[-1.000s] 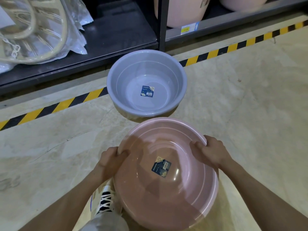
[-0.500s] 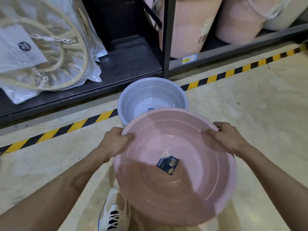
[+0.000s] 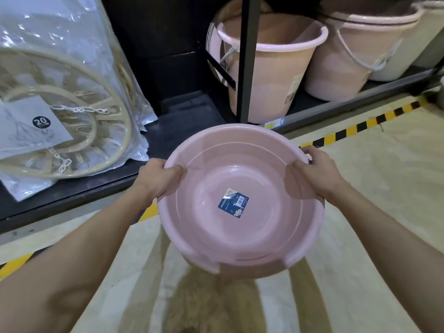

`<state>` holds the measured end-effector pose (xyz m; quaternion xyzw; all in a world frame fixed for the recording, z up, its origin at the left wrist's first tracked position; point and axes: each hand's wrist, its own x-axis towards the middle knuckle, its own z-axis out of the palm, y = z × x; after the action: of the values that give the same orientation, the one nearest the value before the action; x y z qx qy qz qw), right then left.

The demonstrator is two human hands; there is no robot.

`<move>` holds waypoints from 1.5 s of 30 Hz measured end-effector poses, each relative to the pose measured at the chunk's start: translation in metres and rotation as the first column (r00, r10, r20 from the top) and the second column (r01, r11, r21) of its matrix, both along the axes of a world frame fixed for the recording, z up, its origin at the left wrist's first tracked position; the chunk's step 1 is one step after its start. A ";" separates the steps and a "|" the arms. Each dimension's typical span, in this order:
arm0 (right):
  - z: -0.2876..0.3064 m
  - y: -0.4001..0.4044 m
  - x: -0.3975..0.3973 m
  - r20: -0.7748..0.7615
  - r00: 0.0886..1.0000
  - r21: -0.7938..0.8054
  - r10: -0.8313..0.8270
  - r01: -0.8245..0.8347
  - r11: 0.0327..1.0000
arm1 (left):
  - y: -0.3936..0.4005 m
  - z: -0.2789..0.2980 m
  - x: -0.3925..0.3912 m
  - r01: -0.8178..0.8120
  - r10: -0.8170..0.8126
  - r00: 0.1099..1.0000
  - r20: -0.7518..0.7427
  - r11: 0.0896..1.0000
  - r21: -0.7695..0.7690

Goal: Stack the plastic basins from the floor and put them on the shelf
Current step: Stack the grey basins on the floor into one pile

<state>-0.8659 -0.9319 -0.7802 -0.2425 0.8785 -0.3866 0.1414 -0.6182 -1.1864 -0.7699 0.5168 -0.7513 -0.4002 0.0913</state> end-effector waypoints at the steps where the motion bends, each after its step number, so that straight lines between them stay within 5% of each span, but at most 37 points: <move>1: -0.004 -0.009 -0.004 -0.001 1.000 -0.004 0.014 -0.014 1.000 | -0.010 -0.004 -0.005 0.008 -0.008 1.000 0.006 1.000 0.004; 11: -0.064 -0.081 -0.032 0.059 0.998 0.021 0.004 -0.005 1.000 | -0.076 -0.088 -0.041 0.081 -0.077 0.993 0.086 0.995 -0.053; 22: -0.128 -0.105 -0.030 -0.017 0.996 0.110 -0.091 0.092 0.990 | -0.094 -0.149 -0.052 0.258 -0.161 0.890 0.427 0.949 -0.180; 29: -0.148 -0.103 -0.032 -0.176 0.981 0.310 -0.080 0.132 0.942 | -0.086 -0.167 -0.051 0.251 -0.199 0.873 0.445 0.966 -0.062; 37: -0.155 -0.104 -0.030 -0.126 0.989 0.389 -0.078 0.122 0.913 | -0.088 -0.177 -0.047 0.268 -0.206 0.890 0.407 0.958 -0.101; 45: -0.129 -0.086 -0.024 -0.081 0.990 0.390 -0.117 0.140 0.910 | -0.085 -0.130 -0.050 0.344 -0.125 0.875 0.467 0.839 -0.421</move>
<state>-0.8900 -1.0177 -0.9091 -0.1614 0.9560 -0.2030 0.1371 -0.6686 -1.2713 -0.8998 0.4516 -0.8883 -0.0830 0.0043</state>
